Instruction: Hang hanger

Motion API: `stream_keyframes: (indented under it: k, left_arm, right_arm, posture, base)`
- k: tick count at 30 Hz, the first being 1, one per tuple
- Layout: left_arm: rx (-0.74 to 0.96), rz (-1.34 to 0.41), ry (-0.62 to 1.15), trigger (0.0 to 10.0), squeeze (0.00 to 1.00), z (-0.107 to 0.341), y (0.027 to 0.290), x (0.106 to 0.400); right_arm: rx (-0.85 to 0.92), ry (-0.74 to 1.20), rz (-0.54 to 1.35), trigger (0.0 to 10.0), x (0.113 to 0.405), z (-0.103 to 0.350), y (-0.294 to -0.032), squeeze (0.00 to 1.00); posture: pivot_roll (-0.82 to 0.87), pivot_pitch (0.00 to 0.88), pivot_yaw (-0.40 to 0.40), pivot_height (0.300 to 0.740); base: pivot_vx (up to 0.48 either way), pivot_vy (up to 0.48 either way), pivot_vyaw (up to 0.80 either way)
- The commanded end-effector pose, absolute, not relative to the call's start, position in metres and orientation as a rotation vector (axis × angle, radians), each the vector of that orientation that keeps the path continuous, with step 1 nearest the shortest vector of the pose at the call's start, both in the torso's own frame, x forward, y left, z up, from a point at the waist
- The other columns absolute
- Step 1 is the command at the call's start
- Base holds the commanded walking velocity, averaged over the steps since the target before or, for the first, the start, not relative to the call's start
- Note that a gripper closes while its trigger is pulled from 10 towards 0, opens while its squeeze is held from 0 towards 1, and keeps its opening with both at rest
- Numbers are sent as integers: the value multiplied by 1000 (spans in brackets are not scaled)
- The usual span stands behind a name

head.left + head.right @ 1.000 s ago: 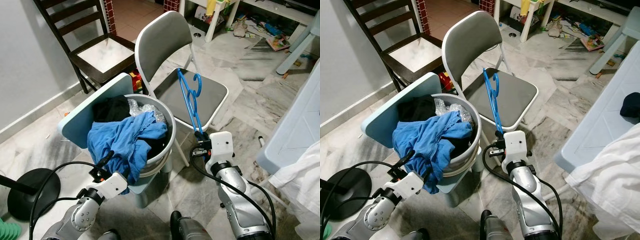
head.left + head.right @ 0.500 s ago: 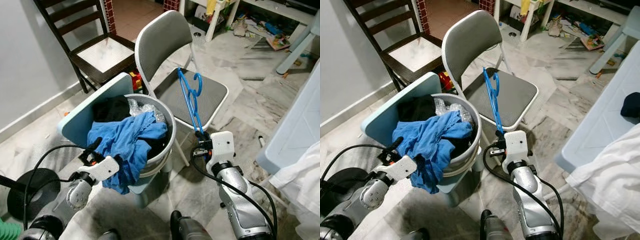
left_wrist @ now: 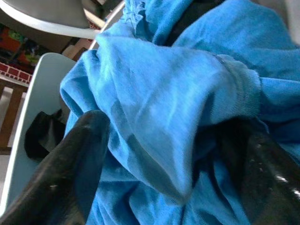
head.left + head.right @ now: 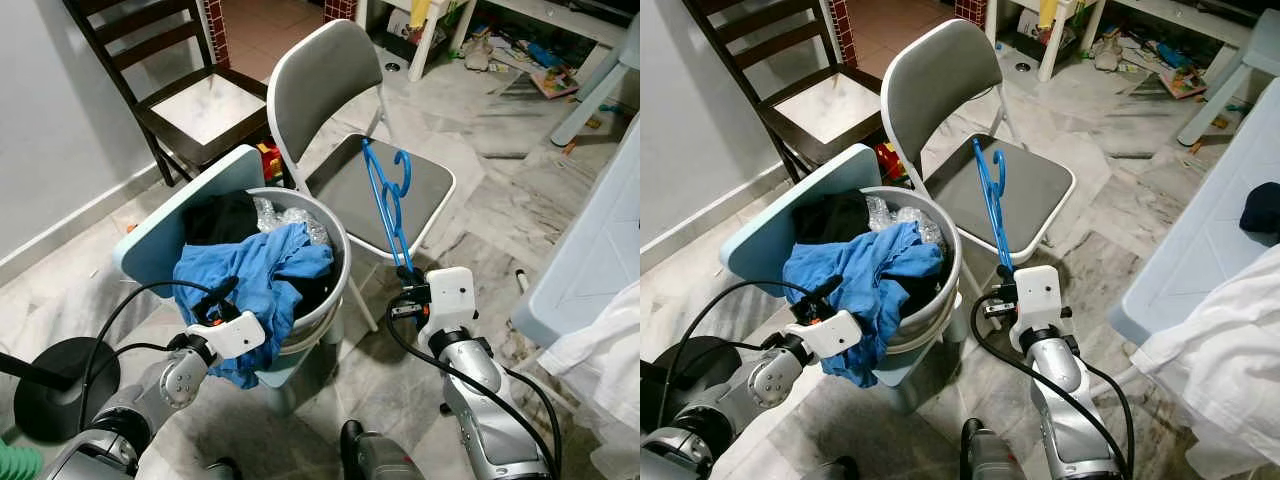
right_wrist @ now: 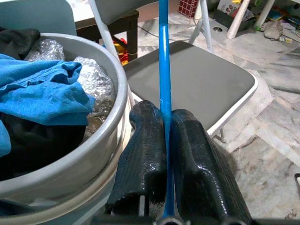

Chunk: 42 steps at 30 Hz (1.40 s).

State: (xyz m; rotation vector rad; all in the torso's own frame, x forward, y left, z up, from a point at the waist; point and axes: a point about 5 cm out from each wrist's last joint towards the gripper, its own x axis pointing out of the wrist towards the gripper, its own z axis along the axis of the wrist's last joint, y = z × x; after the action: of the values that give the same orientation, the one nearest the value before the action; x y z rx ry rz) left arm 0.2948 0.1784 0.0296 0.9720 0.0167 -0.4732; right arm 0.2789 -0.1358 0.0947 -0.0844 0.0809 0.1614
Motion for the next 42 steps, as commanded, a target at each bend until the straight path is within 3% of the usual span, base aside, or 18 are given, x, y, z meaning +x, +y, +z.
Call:
stream_keyframes:
  k: [1,34,42]
  left_arm:
    - [963,-497,37,0,0,25,178,291]
    - [899,-461,65,0,0,30,190,294]
    - [786,-396,56,0,0,37,194,299]
  right_arm:
    - [-82,70,142,10000,278,98,-140,0]
    - [-88,55,151,10000,288,102,-138,0]
    - [-85,50,161,10000,288,103,-135,0]
  posture:
    - [-244,251,-13,740]
    - [-220,232,-19,740]
    - [-214,220,-21,740]
  base:
    - [0,0,0]
    - [0,0,0]
    - [0,0,0]
